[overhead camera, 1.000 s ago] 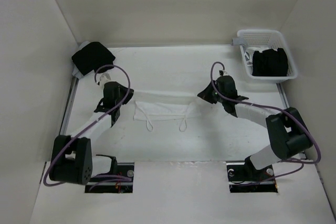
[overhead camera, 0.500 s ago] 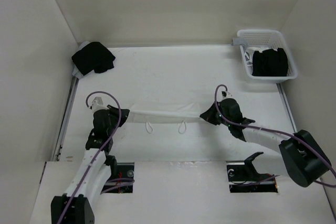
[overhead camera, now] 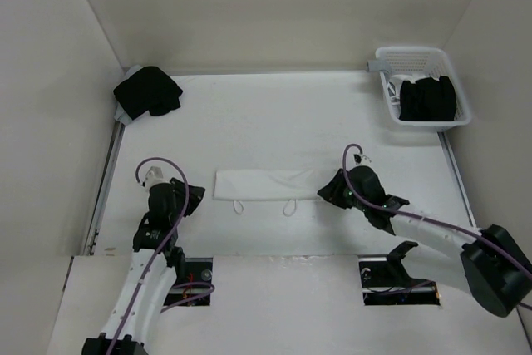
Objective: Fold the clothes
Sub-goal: Fold the tank top
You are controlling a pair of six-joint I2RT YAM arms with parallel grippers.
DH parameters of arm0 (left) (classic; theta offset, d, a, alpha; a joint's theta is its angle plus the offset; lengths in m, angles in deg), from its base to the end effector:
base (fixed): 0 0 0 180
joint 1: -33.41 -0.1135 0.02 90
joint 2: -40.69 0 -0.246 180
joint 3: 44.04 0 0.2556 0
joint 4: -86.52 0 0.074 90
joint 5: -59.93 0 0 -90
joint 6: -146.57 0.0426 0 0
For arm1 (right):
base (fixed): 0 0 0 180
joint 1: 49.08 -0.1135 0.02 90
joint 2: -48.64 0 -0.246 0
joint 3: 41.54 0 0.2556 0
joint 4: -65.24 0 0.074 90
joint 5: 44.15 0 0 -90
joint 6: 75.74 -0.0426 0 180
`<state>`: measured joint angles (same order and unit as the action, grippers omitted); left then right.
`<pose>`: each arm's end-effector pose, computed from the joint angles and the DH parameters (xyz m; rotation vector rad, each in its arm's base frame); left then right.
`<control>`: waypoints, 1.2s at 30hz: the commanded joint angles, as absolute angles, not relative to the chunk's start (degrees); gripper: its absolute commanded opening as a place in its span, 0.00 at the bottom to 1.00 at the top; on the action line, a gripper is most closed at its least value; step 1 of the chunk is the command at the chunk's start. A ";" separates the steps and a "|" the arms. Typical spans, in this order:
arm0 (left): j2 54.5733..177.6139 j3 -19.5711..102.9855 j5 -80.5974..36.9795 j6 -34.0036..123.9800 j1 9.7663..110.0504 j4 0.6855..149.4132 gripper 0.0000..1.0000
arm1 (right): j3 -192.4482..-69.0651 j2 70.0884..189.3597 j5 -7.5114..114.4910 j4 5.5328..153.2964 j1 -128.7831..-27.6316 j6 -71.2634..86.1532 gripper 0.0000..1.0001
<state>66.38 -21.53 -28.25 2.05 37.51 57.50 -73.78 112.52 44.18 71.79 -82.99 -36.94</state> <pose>0.1517 -0.0122 0.1438 -0.9194 1.9983 -0.6249 0.1840 0.1222 0.1282 0.3699 2.3225 0.7472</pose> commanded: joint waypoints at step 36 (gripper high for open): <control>99.41 -16.93 -36.04 0.40 50.76 96.16 0.25 | -76.14 121.68 46.38 55.96 -75.14 -36.45 0.43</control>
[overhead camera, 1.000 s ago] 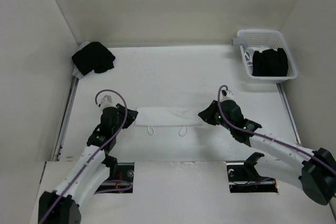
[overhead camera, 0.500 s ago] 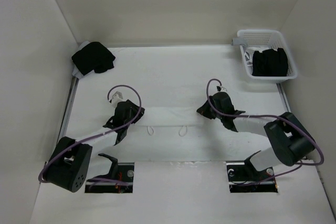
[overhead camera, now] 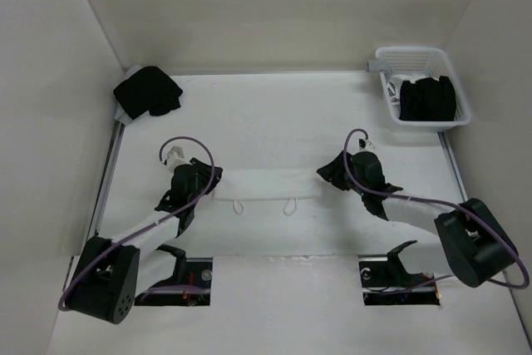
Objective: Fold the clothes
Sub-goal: Fold the tank top
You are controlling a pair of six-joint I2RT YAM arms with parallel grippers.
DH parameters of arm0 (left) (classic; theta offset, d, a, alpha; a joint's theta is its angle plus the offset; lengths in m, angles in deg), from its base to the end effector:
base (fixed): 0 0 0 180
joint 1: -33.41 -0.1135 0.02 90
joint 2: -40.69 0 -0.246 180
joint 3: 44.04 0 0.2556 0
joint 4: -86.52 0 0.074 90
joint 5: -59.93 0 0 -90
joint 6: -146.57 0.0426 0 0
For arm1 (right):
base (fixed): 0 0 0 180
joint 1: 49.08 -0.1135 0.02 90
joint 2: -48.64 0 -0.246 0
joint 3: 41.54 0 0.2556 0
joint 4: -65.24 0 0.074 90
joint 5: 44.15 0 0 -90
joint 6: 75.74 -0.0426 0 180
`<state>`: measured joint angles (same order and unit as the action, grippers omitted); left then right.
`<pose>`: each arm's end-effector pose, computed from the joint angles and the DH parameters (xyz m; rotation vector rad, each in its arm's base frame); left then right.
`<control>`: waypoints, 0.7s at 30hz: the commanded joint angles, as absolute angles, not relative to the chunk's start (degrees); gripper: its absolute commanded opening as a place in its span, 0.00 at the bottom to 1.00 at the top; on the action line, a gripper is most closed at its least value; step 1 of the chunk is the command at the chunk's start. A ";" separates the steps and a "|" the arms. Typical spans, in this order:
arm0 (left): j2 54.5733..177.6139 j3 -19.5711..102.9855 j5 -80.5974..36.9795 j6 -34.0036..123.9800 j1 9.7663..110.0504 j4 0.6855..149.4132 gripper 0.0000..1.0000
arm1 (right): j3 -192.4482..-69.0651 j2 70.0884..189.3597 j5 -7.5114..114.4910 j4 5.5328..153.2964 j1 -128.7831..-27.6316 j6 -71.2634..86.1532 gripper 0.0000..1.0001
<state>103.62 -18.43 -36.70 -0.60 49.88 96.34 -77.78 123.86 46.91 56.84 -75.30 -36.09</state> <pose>0.2071 -0.0561 0.1239 -0.8055 1.9579 -0.6713 0.2296 0.1140 0.1313 0.4513 2.1671 0.7987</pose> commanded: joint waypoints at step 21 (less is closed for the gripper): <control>89.12 -12.36 -35.43 1.64 52.08 90.79 0.27 | -73.77 136.64 56.49 42.98 -74.26 -46.81 0.12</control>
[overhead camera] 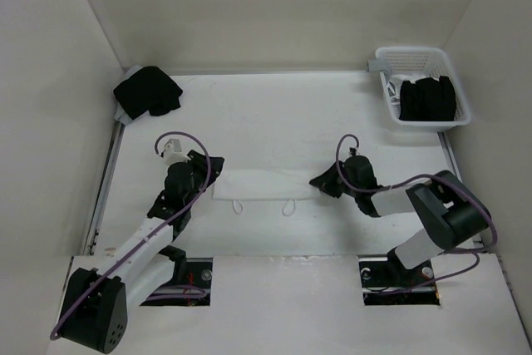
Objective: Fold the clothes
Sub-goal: Fold the tank top
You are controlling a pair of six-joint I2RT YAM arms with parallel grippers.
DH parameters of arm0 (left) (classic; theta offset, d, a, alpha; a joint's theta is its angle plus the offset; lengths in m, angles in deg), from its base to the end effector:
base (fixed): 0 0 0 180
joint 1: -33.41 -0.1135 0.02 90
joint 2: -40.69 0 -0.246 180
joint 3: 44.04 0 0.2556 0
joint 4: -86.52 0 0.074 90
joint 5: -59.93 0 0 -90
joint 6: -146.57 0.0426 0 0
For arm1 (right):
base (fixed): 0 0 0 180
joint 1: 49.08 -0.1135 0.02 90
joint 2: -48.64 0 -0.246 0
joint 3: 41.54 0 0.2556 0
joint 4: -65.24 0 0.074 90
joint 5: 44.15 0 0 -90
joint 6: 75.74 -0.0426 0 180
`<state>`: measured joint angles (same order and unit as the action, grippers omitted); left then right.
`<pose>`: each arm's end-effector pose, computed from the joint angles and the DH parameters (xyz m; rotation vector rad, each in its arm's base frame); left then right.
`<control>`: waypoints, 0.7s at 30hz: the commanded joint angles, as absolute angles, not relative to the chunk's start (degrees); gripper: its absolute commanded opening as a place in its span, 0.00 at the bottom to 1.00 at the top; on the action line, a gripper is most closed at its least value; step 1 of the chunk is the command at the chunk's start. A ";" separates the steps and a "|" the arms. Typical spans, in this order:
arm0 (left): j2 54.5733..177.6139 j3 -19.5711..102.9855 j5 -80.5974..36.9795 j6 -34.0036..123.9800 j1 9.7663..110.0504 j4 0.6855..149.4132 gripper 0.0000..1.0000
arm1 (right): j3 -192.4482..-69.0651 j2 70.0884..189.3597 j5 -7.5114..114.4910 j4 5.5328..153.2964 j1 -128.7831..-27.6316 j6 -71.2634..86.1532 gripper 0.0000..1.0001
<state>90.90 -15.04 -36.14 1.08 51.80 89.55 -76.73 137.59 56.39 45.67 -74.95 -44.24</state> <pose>0.2020 -0.0624 0.1737 -0.6953 1.8354 -0.7704 0.2327 0.1215 0.0882 0.5492 2.2844 0.9949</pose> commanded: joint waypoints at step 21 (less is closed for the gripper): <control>89.47 -12.18 -35.35 -0.83 60.26 90.26 0.28 | -98.34 111.55 33.03 94.55 -88.57 -33.29 0.08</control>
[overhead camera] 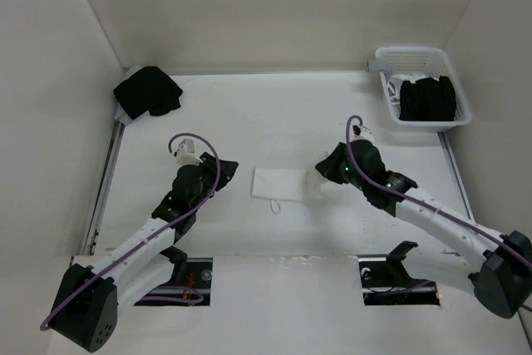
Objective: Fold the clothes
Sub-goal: Fold the tank top
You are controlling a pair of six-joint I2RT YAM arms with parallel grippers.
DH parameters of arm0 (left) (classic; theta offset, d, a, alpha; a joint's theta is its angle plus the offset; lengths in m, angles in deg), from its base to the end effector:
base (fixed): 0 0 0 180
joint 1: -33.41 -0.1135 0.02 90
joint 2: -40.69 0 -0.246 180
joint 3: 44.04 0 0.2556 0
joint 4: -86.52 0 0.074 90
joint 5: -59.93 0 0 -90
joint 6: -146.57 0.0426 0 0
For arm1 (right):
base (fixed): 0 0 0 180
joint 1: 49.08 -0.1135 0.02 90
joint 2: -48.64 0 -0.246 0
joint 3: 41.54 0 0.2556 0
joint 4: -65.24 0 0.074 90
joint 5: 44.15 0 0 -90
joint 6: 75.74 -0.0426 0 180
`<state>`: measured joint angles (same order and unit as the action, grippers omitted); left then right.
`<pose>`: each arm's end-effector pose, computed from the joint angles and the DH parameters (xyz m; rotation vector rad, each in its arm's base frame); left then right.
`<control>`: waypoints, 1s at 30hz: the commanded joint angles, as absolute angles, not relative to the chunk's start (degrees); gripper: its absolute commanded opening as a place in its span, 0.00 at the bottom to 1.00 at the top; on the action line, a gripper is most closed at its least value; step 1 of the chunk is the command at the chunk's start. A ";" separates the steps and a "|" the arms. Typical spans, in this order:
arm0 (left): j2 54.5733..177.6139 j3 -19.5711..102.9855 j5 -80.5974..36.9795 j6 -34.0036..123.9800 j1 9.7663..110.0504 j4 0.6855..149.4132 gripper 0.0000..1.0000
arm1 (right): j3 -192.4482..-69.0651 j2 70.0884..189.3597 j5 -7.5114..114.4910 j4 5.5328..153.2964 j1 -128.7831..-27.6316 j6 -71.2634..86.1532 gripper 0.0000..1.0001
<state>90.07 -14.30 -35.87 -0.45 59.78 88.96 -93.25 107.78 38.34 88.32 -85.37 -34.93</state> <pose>0.1916 -0.0902 0.1799 -0.5917 1.8807 -0.8917 0.2027 0.1419 0.2326 0.3276 2.1664 0.7436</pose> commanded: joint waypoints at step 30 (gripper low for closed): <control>91.30 -12.01 -25.94 -1.35 54.97 95.17 0.29 | -116.50 134.80 28.53 88.67 -103.27 -43.49 0.28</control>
<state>88.89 -14.32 -26.50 -1.34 52.74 91.21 -121.25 141.98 30.41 93.69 -105.09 -45.01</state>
